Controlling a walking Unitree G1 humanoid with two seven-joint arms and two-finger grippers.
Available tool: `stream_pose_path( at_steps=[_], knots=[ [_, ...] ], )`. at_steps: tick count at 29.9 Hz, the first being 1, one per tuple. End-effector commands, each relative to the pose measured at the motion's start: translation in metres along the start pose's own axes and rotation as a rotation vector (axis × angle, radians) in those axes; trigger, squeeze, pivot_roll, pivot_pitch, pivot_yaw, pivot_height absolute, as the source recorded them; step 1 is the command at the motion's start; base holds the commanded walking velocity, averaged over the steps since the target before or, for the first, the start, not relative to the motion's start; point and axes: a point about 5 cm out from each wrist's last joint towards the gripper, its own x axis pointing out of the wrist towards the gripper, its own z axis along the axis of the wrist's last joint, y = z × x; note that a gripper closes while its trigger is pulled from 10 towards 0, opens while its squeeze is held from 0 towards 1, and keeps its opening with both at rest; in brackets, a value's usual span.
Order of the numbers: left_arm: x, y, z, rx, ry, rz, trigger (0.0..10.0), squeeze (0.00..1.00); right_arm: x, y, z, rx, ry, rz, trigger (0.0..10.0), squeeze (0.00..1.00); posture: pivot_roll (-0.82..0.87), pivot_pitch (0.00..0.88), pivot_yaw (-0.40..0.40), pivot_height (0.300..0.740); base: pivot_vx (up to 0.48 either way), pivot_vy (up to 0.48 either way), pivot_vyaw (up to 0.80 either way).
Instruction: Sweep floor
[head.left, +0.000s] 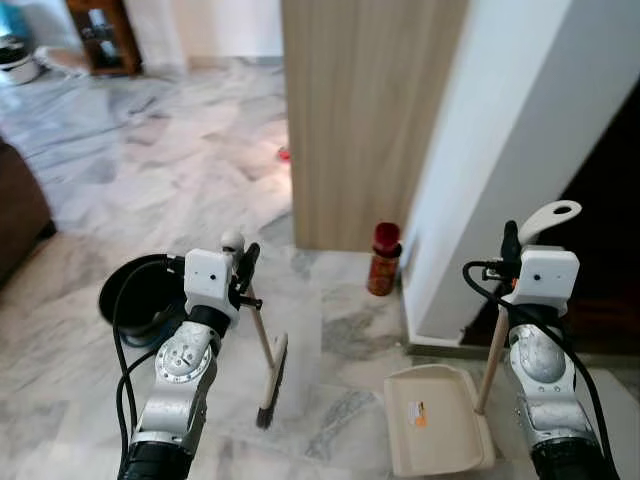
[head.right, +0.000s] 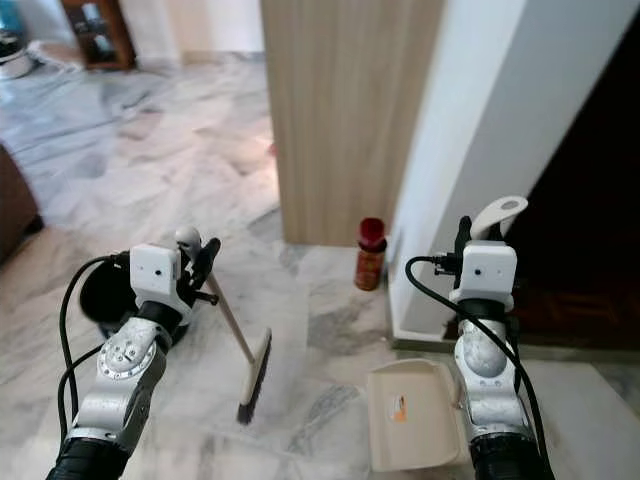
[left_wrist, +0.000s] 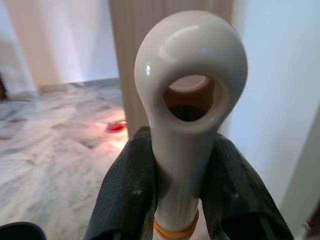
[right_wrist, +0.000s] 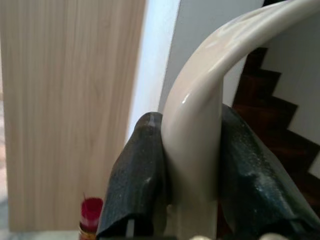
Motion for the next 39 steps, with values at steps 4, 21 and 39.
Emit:
stream_pose_path(
  at_steps=[4,21,39],
  knots=[
    [0.0022,0.0059,0.0059,0.025,-0.025,0.011,10.0,0.00,0.0042,-0.0002,0.0049,0.002,-0.020,-0.005,10.0,0.00,0.01,0.079,0.041,0.740,0.000,0.000,-0.80],
    [0.0034,0.0053,0.0066,0.023,-0.029,0.001,10.0,0.00,0.0038,-0.0004,0.0025,-0.003,-0.002,-0.017,10.0,0.00,0.01,0.051,0.040,0.740,0.000,0.000,-0.80],
    [0.0090,0.0066,0.0071,0.028,-0.024,-0.012,10.0,0.00,-0.0014,-0.0004,-0.0006,-0.003,0.019,-0.053,10.0,0.00,0.00,0.077,0.071,0.740,0.000,0.000,-0.80]
  ],
)
